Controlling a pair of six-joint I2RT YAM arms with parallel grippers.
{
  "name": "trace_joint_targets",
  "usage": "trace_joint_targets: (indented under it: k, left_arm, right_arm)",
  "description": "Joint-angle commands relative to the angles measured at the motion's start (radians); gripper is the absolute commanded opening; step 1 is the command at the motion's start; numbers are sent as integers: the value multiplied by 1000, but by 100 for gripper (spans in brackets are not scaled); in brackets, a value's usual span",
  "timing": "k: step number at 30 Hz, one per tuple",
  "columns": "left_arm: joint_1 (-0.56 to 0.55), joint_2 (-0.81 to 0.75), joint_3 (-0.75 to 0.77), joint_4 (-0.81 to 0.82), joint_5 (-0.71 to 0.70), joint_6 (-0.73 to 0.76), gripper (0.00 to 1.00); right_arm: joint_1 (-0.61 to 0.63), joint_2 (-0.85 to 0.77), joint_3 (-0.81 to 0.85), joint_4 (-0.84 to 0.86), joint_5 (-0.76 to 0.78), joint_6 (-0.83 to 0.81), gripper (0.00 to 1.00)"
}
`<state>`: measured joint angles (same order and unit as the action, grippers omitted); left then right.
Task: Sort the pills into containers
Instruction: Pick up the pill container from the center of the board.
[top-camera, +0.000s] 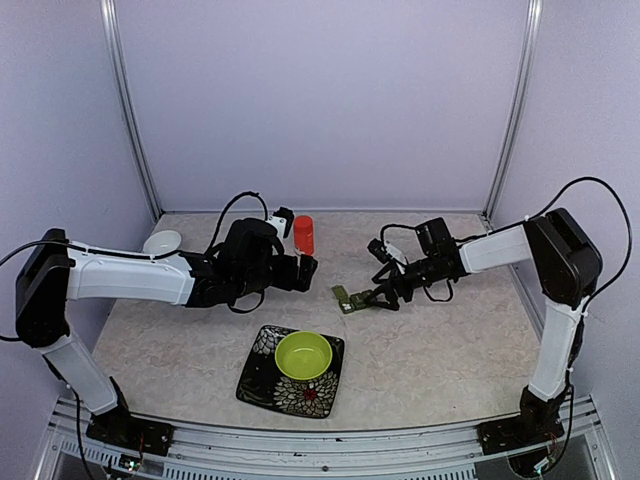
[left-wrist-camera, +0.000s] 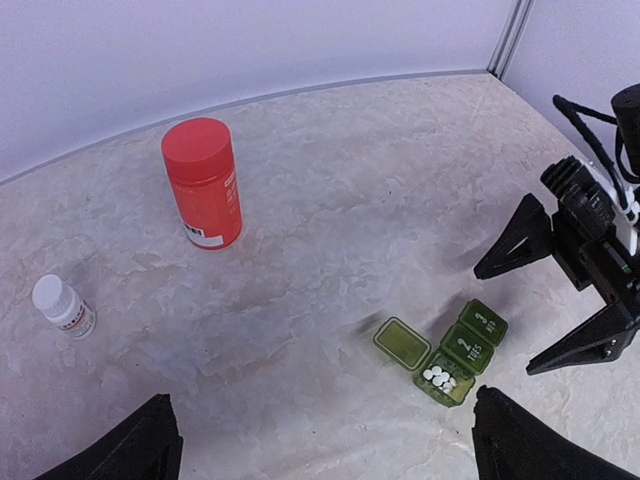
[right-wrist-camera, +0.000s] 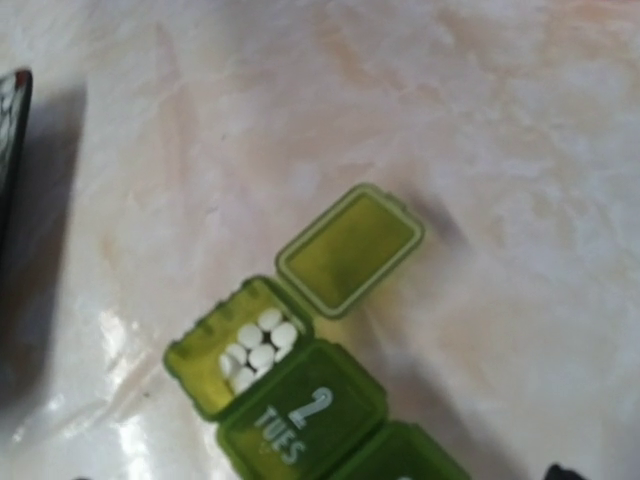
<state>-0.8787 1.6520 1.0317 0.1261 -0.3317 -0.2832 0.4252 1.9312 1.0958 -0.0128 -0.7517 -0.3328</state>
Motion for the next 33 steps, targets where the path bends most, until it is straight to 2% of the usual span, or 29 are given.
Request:
trace_joint_targets:
  k: [1,7,16,27,33]
  left_arm:
    - [-5,-13,-16,-3,26,16,99]
    - [-5,-17,-21,-5,33,18,99]
    - [-5,12,-3,4,57,13,99]
    - [-5,10,-14,5,62,8,99]
    - [-5,18,-5,7,71,7,99]
  right_arm:
    - [7,69,53,-22,-41,-92,96]
    - [11,123,99,-66,-52,-104,95]
    - [59,120,50,-80,-86,-139,95]
    - [127,96,-24,-27,15,-80,89]
    - [134,114,-30,64,124,-30,80]
